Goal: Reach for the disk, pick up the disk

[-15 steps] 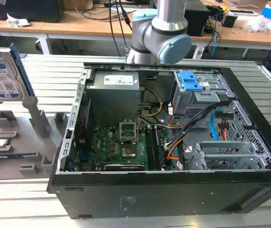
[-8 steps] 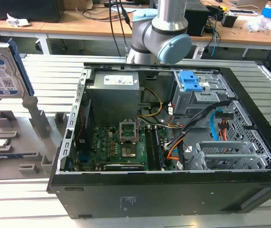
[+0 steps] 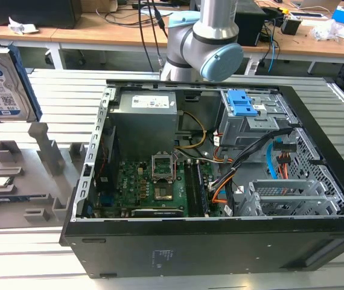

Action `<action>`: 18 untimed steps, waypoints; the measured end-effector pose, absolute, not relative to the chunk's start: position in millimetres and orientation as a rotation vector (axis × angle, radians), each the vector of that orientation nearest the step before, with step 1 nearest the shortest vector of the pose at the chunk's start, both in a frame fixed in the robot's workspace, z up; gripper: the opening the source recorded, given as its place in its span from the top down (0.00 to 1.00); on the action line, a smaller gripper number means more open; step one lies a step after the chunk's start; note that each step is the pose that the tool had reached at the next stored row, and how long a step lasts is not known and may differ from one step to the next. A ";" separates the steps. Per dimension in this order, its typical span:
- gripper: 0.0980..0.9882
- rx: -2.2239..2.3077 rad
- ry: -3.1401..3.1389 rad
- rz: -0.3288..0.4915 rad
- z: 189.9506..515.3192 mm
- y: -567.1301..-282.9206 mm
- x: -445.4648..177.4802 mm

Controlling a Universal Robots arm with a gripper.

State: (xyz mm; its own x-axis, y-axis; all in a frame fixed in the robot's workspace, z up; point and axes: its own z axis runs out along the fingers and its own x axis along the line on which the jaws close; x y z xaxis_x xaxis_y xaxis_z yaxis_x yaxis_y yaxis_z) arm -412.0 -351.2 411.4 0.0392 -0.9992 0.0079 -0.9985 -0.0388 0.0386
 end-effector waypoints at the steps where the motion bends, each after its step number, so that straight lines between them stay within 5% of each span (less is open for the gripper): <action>1: 0.70 2.240 -2.154 -0.033 412.4 -351.2 -411.9; 18: 0.70 2.240 -2.154 -0.033 448.0 -351.2 -409.2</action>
